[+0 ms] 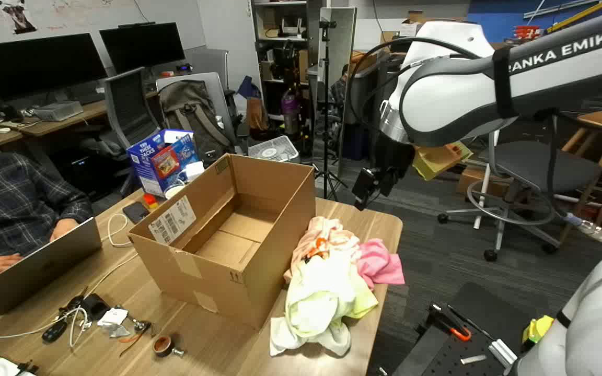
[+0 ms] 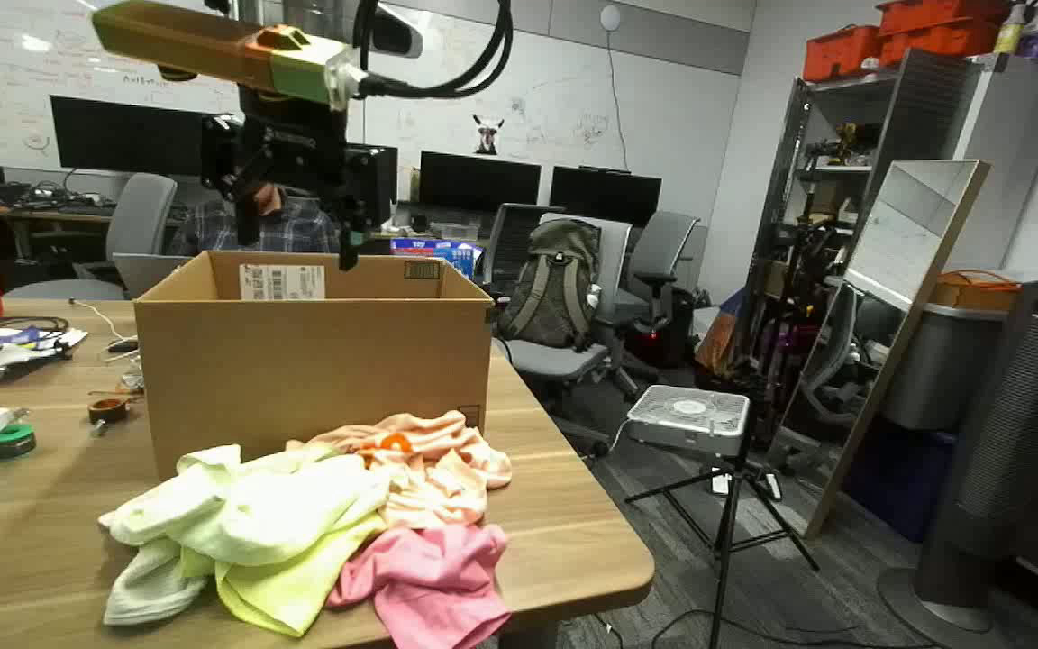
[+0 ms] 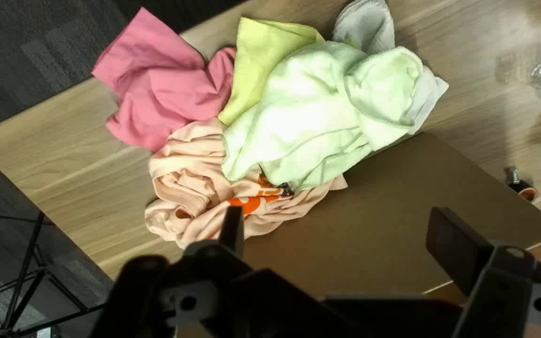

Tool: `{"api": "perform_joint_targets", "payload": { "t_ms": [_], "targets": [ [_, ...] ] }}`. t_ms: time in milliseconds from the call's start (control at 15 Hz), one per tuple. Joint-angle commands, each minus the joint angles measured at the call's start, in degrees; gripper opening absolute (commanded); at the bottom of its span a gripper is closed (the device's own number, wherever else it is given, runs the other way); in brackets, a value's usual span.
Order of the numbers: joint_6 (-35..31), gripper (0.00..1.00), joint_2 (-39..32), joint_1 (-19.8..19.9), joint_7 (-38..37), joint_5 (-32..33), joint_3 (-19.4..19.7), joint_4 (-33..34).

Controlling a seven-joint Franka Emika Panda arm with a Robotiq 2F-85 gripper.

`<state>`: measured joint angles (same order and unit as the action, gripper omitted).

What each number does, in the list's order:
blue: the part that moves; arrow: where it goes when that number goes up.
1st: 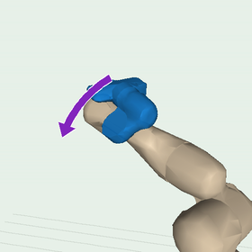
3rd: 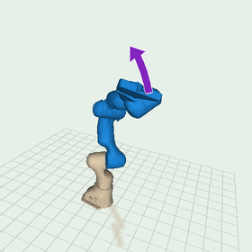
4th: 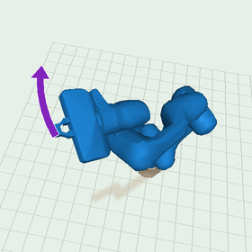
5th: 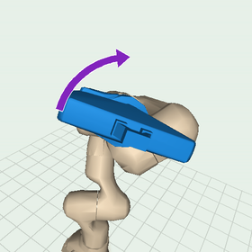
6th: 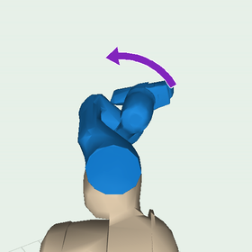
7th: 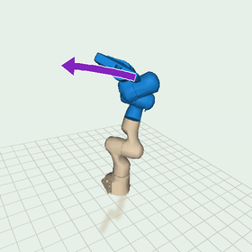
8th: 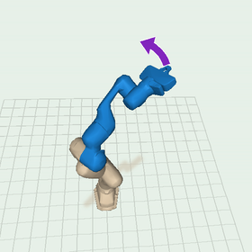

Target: Put the yellow and pink clothes inside the box

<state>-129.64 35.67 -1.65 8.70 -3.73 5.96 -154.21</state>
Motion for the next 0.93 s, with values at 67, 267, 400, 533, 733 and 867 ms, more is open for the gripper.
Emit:
{"api": "perform_joint_targets", "payload": {
  "t_ms": [67, 267, 400, 533, 733, 867],
  "targets": [
    [0.2, 1.00, 0.2, 0.4, 0.2, -0.3, -0.4, 0.3],
    [0.2, 1.00, 0.3, 0.3, 0.2, -0.3, -0.3, 0.3],
    [0.2, 1.00, 0.3, 0.3, 0.1, -0.3, -0.4, 0.3],
    [-0.3, 1.00, 0.1, 0.1, 0.2, -0.5, -0.5, 0.0],
    [-1.0, 1.00, -0.2, -0.2, 0.2, -0.6, -0.9, -0.3],
    [-1.1, 1.00, -0.3, -0.4, 0.2, -0.6, -1.2, -0.5]
  ]
}}
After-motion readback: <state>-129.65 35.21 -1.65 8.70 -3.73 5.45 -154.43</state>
